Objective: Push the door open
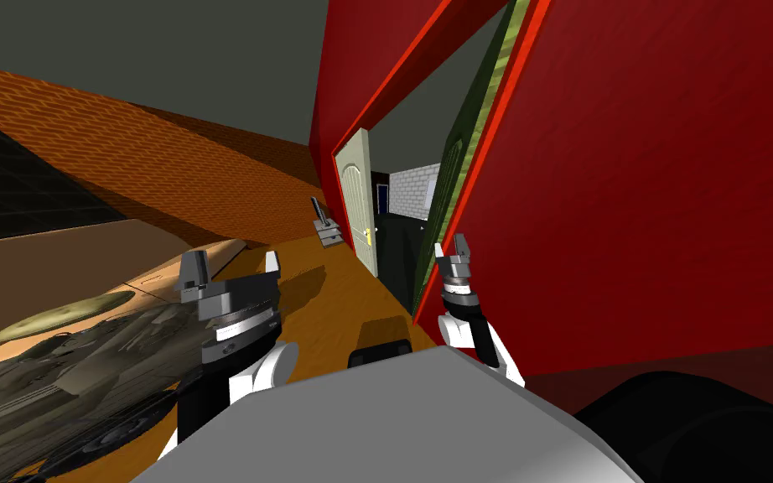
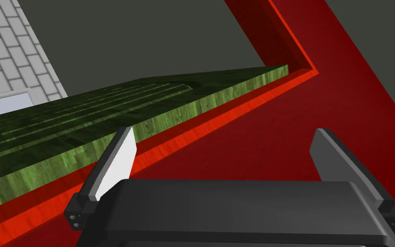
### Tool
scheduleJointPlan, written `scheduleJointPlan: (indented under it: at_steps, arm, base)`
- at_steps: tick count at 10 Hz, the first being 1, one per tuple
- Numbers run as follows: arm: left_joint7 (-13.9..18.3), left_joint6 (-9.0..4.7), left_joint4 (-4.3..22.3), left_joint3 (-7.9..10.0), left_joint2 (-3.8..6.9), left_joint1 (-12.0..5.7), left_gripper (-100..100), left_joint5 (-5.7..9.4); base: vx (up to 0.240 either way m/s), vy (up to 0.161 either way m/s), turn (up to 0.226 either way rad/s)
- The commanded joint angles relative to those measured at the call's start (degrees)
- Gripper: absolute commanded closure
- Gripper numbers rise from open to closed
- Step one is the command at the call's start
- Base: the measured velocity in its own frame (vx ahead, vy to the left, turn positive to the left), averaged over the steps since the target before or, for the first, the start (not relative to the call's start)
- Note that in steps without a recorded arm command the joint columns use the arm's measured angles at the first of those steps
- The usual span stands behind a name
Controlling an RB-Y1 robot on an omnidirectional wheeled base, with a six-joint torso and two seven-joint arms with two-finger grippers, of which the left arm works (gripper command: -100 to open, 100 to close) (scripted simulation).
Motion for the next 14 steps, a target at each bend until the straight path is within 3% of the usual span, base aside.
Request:
scheduleJointPlan:
  at_steps: [1, 4, 9, 14]
  arm:
    - [-0.13, 0.47, 1.51, -0.23, 0.65, -0.72, -100, -0.18]
    - [-0.31, 1.12, 3.62, -0.54, 1.43, -1.73, -100, -0.43]
    - [-0.86, 3.13, 10.15, -1.51, 3.17, -4.86, -100, -1.22]
    - [-1.37, 4.97, 16.11, -2.4, 4.18, -7.72, -100, -1.93]
  base:
    - [0.079, -0.001, -0.173]
    - [0.169, 0.085, -0.1]
    - [0.183, 0.129, -0.176]
    - [0.119, 0.131, -0.158]
